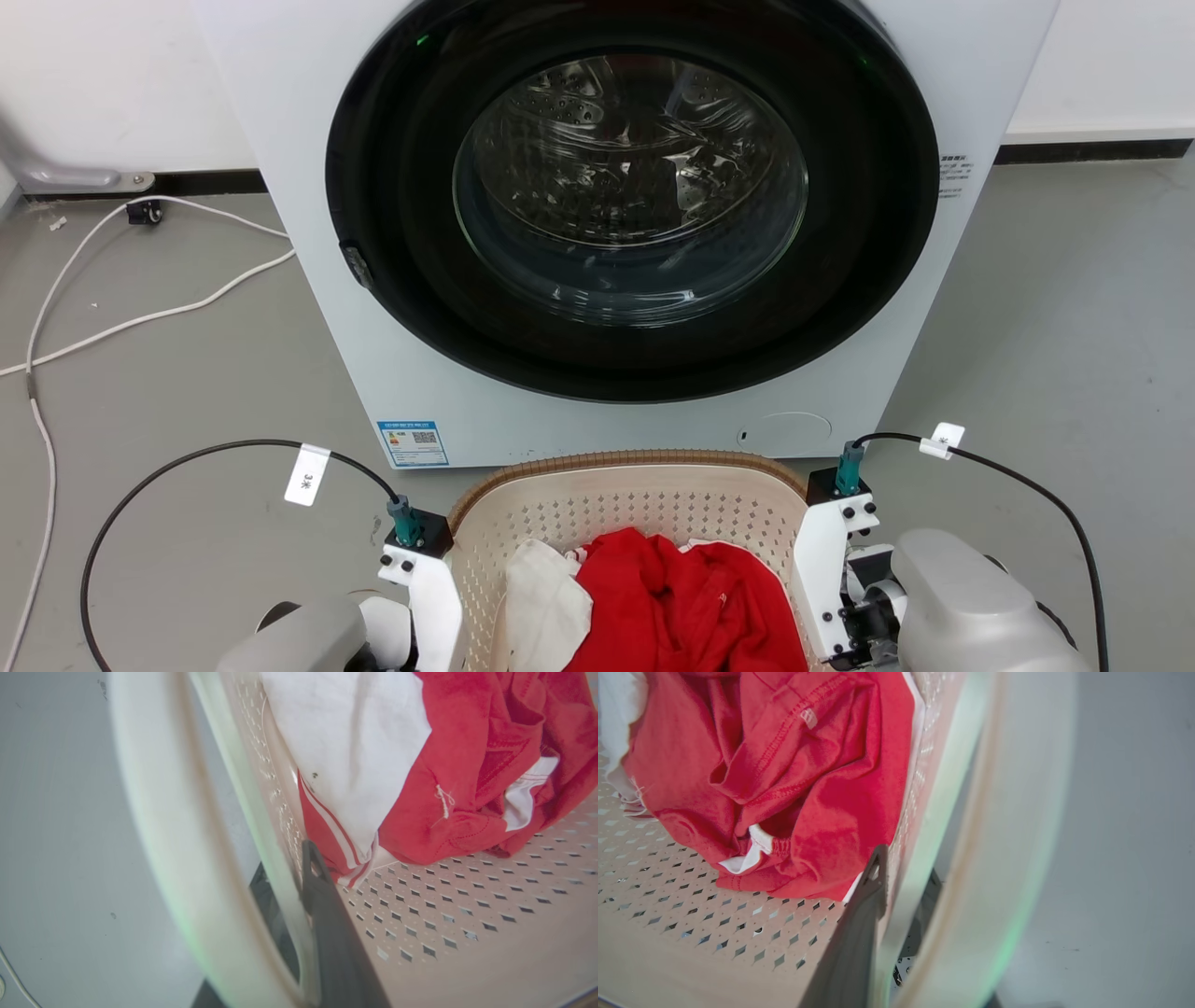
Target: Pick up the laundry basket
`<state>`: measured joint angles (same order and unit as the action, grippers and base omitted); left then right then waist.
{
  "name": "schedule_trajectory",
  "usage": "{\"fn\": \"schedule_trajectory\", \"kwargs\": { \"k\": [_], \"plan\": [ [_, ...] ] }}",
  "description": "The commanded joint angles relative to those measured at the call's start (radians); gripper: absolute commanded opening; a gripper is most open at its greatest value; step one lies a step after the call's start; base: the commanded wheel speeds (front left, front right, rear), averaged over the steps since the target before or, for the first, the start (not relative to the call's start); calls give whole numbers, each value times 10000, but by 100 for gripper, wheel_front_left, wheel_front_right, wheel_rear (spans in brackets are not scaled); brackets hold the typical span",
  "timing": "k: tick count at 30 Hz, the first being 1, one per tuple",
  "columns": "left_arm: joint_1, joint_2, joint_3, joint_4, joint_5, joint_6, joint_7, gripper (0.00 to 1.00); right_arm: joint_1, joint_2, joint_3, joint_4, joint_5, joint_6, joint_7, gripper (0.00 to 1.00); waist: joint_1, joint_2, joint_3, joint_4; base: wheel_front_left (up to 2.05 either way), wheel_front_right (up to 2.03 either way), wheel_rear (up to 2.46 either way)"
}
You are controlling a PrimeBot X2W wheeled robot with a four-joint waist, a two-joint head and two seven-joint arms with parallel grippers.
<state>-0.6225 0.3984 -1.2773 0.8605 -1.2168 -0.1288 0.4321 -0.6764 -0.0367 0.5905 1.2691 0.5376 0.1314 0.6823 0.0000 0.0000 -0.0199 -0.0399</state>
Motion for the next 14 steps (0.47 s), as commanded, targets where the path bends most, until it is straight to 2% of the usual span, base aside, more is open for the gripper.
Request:
{"fn": "schedule_trajectory", "kwargs": {
  "k": [1, 14],
  "plan": [
    [66, 212, -66, 90, 160, -16, 10, 0, -195, -246, 55, 49, 15, -13, -36, 0, 0, 0, 10, -1, 0, 0, 0],
    [121, 197, -67, 62, 138, -16, 72, 0, -210, -247, 115, 102, 123, -13, -31, 0, 0, 0, -4, -4, 0, 0, 0]
  ]
}}
